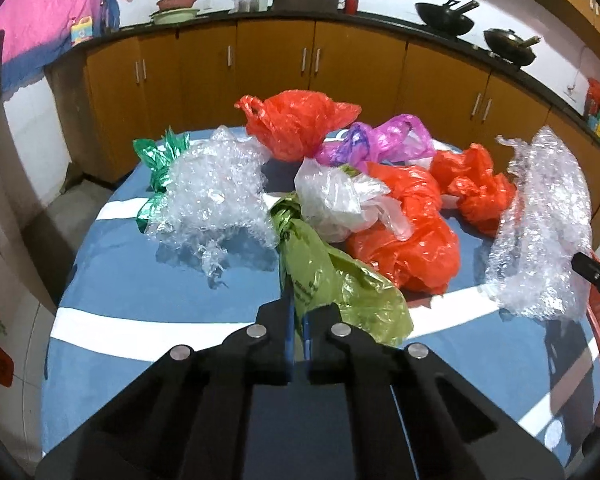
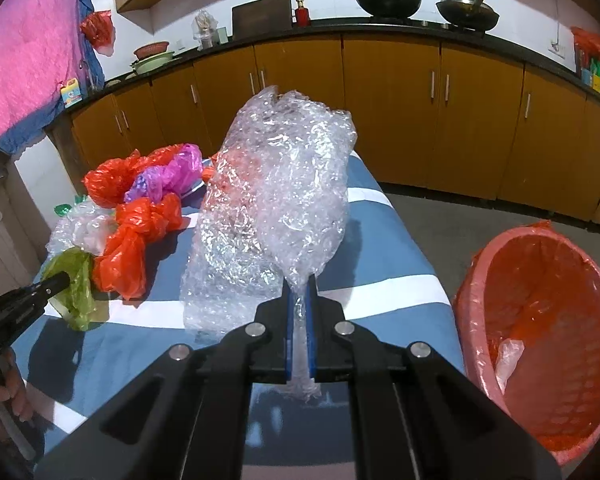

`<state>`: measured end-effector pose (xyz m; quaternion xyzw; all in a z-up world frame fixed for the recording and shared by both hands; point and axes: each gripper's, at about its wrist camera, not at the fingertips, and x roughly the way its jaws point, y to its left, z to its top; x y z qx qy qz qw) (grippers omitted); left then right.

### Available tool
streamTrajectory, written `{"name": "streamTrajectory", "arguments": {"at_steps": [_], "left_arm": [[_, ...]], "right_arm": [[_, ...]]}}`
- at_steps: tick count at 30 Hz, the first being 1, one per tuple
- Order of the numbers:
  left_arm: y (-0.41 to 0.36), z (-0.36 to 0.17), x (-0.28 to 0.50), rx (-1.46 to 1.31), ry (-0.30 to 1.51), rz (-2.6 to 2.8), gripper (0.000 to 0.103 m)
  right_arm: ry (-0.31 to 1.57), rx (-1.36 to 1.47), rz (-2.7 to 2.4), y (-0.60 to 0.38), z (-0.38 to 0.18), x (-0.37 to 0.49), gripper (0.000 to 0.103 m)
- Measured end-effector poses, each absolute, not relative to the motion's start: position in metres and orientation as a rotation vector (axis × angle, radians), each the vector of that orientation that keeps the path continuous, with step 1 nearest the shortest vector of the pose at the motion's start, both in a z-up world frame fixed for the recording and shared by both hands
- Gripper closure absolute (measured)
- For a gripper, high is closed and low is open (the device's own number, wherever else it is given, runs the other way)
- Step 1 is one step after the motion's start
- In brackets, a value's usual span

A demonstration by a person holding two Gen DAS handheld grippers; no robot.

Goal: Collect trash
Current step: 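Grasp the bubble wrap with the right gripper while the left gripper grasps the green bag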

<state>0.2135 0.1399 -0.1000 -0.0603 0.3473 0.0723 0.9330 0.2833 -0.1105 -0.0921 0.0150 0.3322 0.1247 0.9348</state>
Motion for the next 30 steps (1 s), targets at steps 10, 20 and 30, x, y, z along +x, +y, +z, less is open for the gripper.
{"name": "streamTrajectory", "arguments": {"at_steps": [10, 20, 30], "left_arm": [[0.146, -0.066, 0.174, -0.147, 0.628, 0.126, 0.102], [0.136, -0.04, 0.142, -0.128, 0.558, 0.09, 0.102], [0.133, -0.001, 0.121, -0.119, 0.464, 0.084, 0.102]], "right_arm": [[0.644, 0.051, 0.275, -0.12, -0.072, 0.26, 0.097], [0.61, 0.064, 0.315, -0.121, -0.057, 0.232, 0.097], [0.564, 0.09, 0.336, -0.125, -0.036, 0.215, 0.097]]}}
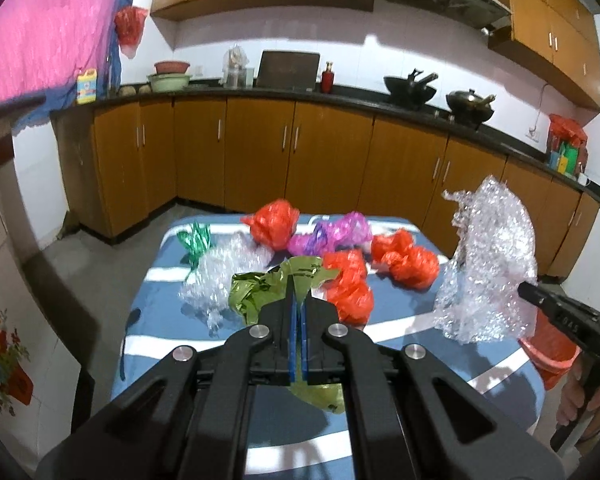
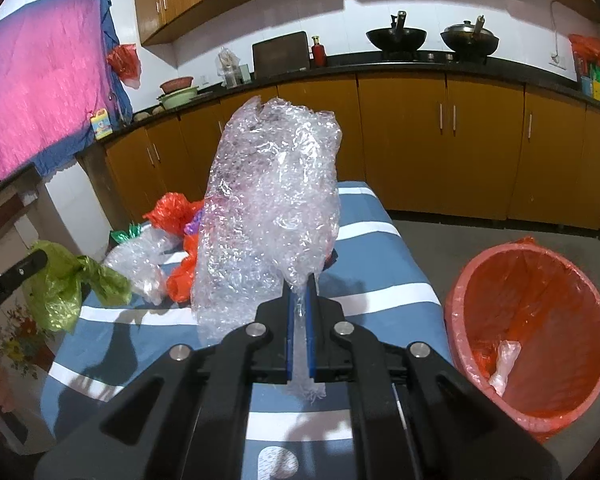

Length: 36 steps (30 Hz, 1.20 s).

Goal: Collect trash
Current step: 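Grasp the bubble wrap with the right gripper while the left gripper grasps the green bag, then carry both bags over the wastebasket and open both grippers to drop them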

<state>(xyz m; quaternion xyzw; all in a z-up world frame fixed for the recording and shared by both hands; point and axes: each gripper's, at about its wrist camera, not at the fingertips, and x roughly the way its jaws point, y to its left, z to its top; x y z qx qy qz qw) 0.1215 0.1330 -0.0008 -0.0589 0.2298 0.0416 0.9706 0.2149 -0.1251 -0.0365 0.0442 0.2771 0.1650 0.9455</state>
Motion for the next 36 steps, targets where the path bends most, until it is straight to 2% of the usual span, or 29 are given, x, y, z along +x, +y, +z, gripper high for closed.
{"name": "streamTrajectory", "arguments": {"at_steps": [14, 36], "left_arm": [[0.12, 0.03, 0.109, -0.107, 0.385, 0.037, 0.102], [0.048, 0.046, 0.149, -0.059, 0.352, -0.166, 0.102]], "right_arm": [[0.52, 0.093, 0.354, -0.129, -0.021, 0.198, 0.097], [0.478, 0.135, 0.205, -0.192, -0.008, 0.195, 0.097]]}}
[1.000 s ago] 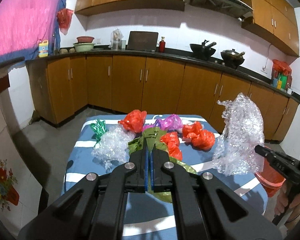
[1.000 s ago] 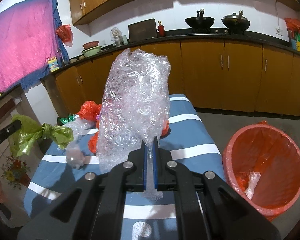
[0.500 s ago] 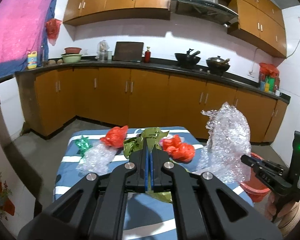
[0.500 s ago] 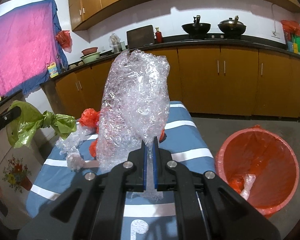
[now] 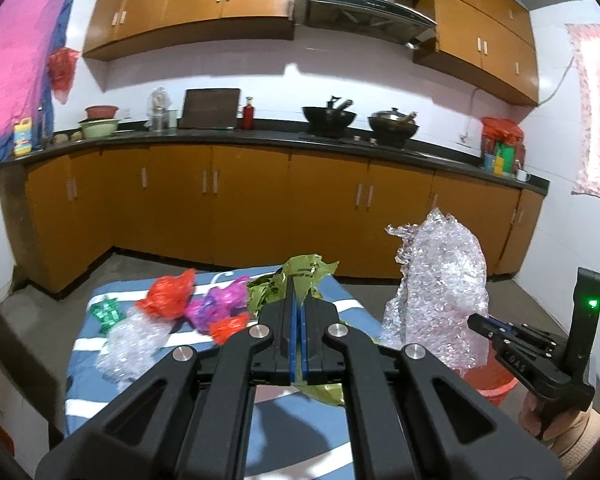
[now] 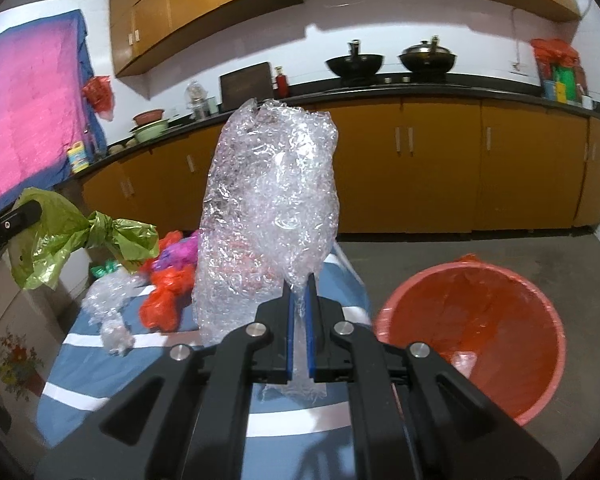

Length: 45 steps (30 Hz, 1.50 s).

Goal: Collect trash
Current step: 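Carry both bags over the wastebasket and open both grippers to drop them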

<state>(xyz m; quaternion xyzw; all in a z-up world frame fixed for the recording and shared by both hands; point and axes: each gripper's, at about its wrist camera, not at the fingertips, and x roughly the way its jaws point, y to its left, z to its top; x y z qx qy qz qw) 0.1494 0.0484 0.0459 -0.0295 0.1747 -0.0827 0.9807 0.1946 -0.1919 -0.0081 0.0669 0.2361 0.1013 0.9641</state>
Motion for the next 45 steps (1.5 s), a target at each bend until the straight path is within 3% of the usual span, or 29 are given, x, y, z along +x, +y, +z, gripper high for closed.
{"name": "streamTrajectory", "arguments": {"at_steps": [10, 24, 36, 40, 41, 43, 44, 45], "left_arm": [[-0.023, 0.047, 0.184, -0.047, 0.371, -0.304, 0.102], [-0.143, 0.008, 0.22, -0.024, 0.457, -0.511, 0.102], [-0.19, -0.023, 0.241, 0.017, 0.559, -0.575, 0.102], [-0.193, -0.03, 0.244, 0.027, 0.584, -0.56, 0.101], [-0.192, -0.031, 0.245, 0.027, 0.595, -0.56, 0.098], [-0.188, -0.032, 0.247, 0.021, 0.607, -0.551, 0.077], [-0.186, -0.032, 0.247, 0.012, 0.606, -0.546, 0.054], [-0.181, -0.031, 0.246, -0.008, 0.595, -0.545, 0.045]], "right_arm": [[0.482, 0.185, 0.053, -0.266, -0.019, 0.202, 0.097], [0.55, 0.219, -0.17, -0.363, -0.064, 0.208, 0.097], [0.6, 0.241, -0.21, -0.393, -0.088, 0.221, 0.097], [0.617, 0.242, -0.198, -0.393, -0.094, 0.226, 0.092], [0.618, 0.243, -0.197, -0.394, -0.094, 0.226, 0.091], [0.619, 0.249, -0.191, -0.395, -0.096, 0.223, 0.076], [0.615, 0.25, -0.196, -0.396, -0.096, 0.222, 0.073], [0.611, 0.252, -0.197, -0.395, -0.096, 0.22, 0.069]]}}
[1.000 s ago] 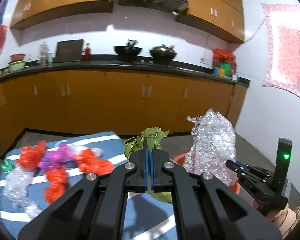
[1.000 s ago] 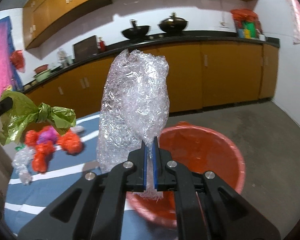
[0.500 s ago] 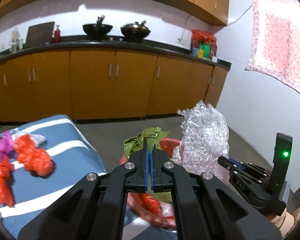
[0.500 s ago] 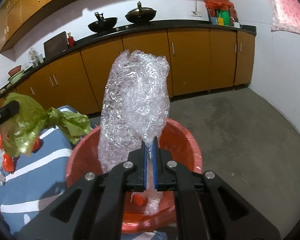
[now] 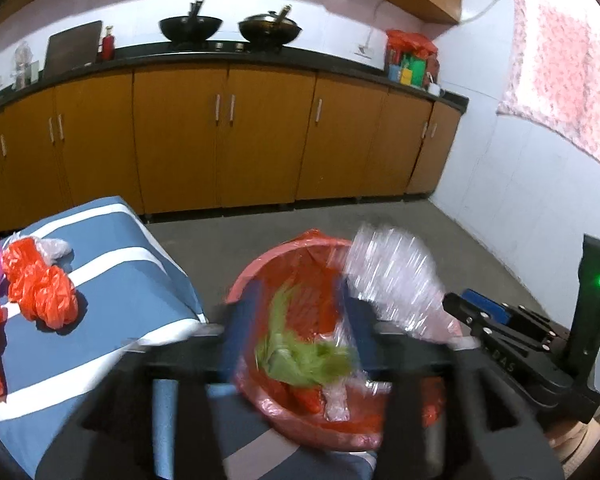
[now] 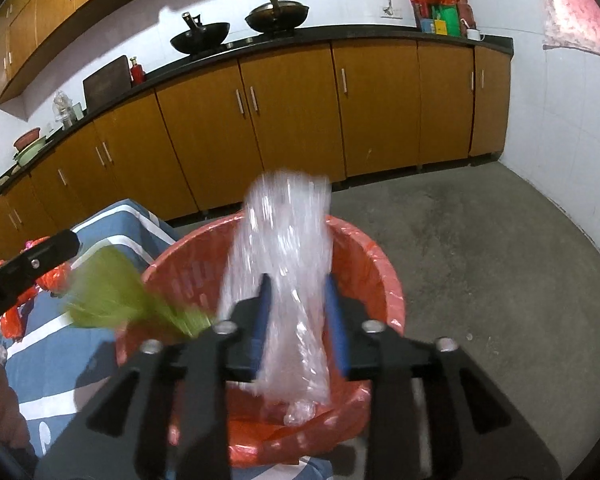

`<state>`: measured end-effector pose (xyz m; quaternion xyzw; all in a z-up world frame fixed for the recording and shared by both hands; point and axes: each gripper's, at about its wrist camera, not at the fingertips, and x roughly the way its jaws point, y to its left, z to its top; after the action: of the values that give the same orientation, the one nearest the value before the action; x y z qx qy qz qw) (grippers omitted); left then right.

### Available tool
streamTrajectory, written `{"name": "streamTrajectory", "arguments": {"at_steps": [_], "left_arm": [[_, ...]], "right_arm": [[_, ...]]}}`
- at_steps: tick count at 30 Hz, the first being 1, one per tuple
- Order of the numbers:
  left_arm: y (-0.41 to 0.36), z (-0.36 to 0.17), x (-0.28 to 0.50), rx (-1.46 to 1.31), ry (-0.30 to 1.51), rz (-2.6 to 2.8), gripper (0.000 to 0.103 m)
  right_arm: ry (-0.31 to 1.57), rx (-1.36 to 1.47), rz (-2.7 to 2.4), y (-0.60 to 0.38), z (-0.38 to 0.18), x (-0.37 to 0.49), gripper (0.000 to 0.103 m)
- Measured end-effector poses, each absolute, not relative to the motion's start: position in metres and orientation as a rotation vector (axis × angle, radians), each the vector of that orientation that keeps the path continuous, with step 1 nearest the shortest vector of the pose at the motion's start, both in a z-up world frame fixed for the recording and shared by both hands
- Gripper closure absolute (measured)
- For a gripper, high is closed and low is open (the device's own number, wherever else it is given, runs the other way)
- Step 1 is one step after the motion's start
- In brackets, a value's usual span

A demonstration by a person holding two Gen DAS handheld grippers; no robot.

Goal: Collect trash
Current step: 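Carry both bags over the wastebasket and open both grippers to drop them, then return both grippers to the table of bags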

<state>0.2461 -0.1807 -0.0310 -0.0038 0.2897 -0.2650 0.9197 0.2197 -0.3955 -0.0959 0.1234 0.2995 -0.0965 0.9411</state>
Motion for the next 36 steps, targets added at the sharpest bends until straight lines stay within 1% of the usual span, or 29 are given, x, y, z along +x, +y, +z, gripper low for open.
{"name": "streamTrajectory", "arguments": {"at_steps": [5, 12, 19, 23, 31, 32, 33, 34, 35, 36], "left_arm": [[-0.174, -0.03, 0.248, -0.02, 0.6, -0.534, 0.045], [-0.139, -0.022, 0.242, -0.031, 0.563, -0.453, 0.045], [-0.068, -0.022, 0.212, 0.013, 0.514, -0.272, 0.043], [-0.012, -0.03, 0.193, 0.013, 0.501, -0.126, 0.042], [0.098, -0.05, 0.169, -0.024, 0.507, 0.179, 0.03], [0.108, -0.051, 0.169, -0.035, 0.509, 0.201, 0.027], [0.116, -0.053, 0.168, -0.043, 0.51, 0.22, 0.024], [0.125, -0.055, 0.166, -0.051, 0.512, 0.24, 0.023], [0.131, -0.057, 0.167, -0.054, 0.514, 0.253, 0.02], [0.137, -0.059, 0.168, -0.055, 0.516, 0.26, 0.019]], "right_arm": [[0.603, 0.25, -0.203, -0.394, -0.092, 0.215, 0.068], [0.581, 0.218, -0.187, -0.38, -0.076, 0.212, 0.066], [0.576, 0.175, -0.076, -0.331, -0.061, 0.221, 0.066], [0.586, 0.141, 0.023, -0.282, -0.056, 0.233, 0.066], [0.625, 0.087, 0.221, -0.165, -0.06, 0.27, 0.066], [0.63, 0.078, 0.234, -0.155, -0.062, 0.274, 0.066], [0.637, 0.061, 0.247, -0.14, -0.065, 0.281, 0.063], [0.639, 0.049, 0.252, -0.131, -0.067, 0.285, 0.056], [0.64, 0.035, 0.257, -0.12, -0.069, 0.292, 0.053], [0.641, 0.019, 0.26, -0.108, -0.071, 0.299, 0.047]]}}
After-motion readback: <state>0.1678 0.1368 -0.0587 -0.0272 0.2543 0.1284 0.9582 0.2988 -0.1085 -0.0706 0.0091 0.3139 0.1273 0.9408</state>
